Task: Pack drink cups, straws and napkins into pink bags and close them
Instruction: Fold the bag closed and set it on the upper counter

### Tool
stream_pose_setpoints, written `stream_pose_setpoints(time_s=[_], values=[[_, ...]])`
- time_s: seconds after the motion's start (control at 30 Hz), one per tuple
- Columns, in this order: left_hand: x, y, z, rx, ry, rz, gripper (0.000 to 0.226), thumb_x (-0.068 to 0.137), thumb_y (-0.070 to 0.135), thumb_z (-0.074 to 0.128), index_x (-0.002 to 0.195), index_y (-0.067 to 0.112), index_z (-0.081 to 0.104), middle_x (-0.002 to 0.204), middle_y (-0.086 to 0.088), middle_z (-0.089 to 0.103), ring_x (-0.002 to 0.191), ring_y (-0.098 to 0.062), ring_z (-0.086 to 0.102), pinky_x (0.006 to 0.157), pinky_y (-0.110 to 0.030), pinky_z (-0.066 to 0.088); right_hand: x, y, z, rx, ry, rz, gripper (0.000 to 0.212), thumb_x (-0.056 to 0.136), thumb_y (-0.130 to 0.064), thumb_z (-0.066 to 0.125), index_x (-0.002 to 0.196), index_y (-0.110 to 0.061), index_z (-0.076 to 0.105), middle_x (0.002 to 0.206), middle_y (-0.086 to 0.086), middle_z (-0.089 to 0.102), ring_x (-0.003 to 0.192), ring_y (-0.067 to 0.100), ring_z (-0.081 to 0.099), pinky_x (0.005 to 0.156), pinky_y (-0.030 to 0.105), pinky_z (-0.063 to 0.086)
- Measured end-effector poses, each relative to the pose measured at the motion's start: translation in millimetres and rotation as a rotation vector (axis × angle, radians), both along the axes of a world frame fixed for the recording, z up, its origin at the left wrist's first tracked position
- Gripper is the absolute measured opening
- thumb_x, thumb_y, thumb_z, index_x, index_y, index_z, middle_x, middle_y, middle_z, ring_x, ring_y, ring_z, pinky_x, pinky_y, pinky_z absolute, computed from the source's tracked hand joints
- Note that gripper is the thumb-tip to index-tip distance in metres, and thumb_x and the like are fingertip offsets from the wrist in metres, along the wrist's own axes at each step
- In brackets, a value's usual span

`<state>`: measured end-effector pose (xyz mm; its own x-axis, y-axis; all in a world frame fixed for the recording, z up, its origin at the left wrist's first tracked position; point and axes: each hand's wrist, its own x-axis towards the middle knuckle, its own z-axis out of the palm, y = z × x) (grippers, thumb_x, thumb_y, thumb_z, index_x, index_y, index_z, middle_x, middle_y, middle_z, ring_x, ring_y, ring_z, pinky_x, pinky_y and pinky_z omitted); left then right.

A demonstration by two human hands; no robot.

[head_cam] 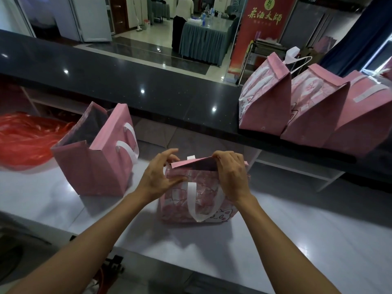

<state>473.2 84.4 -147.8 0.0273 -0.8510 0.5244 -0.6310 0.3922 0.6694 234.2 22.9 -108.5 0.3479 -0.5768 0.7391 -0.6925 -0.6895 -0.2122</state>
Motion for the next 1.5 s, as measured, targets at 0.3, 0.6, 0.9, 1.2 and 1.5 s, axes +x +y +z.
stream_pose_setpoints(time_s=[0.3, 0.6, 0.9, 1.2, 1.5], values=[[7.9, -17.8, -7.8, -0.082, -0.090, -0.010, 0.040, 0.083, 0.045, 0.078, 0.104, 0.012, 0.071, 0.098, 0.001, 0.069, 0.085, -0.016, 0.060, 0.067, -0.041, 0.056, -20.8, 2.1, -8.6, 0.025, 0.039, 0.002, 0.037, 0.092, -0.027, 0.071, 0.125, -0.015, 0.060, 0.121, 0.004, 0.067, 0.111, 0.023, 0.058, 0.098, 0.040, 0.044], [12.2, -17.5, -6.3, -0.065, -0.111, -0.098, 0.038, 0.088, 0.045, 0.071, 0.102, 0.010, 0.068, 0.097, 0.000, 0.066, 0.082, -0.016, 0.061, 0.065, -0.036, 0.057, -61.7, 12.3, -23.0, 0.461, -0.062, -0.080, 0.079, 0.089, -0.024, 0.074, 0.156, -0.024, 0.032, 0.162, -0.003, 0.030, 0.150, 0.018, 0.025, 0.121, 0.050, 0.026], [20.9, -19.6, -4.1, -0.034, -0.148, -0.160, 0.029, 0.085, 0.022, 0.079, 0.107, 0.009, 0.066, 0.100, -0.001, 0.067, 0.086, -0.015, 0.062, 0.070, -0.034, 0.058, -58.1, -1.5, -7.0, 0.518, -0.131, -0.048, 0.048, 0.089, 0.001, 0.066, 0.133, -0.014, 0.058, 0.129, 0.003, 0.058, 0.121, 0.018, 0.049, 0.107, 0.043, 0.046], [26.8, -15.0, -0.7, -0.067, -0.159, -0.143, 0.037, 0.080, 0.009, 0.083, 0.115, 0.006, 0.069, 0.107, -0.004, 0.071, 0.093, -0.016, 0.065, 0.077, -0.028, 0.058, -55.2, -1.3, -9.9, 0.350, -0.146, -0.048, 0.022, 0.092, 0.004, 0.063, 0.109, -0.005, 0.071, 0.105, 0.007, 0.068, 0.099, 0.018, 0.057, 0.085, 0.029, 0.052], [21.0, -12.1, 4.5, -0.045, -0.211, -0.088, 0.027, 0.079, 0.005, 0.083, 0.102, 0.004, 0.068, 0.093, -0.007, 0.071, 0.078, -0.018, 0.065, 0.069, -0.007, 0.048, -59.1, 0.3, -23.4, 0.050, -0.011, -0.047, 0.033, 0.103, -0.024, 0.050, 0.107, 0.000, 0.074, 0.103, 0.015, 0.072, 0.091, 0.029, 0.068, 0.081, 0.038, 0.061]])
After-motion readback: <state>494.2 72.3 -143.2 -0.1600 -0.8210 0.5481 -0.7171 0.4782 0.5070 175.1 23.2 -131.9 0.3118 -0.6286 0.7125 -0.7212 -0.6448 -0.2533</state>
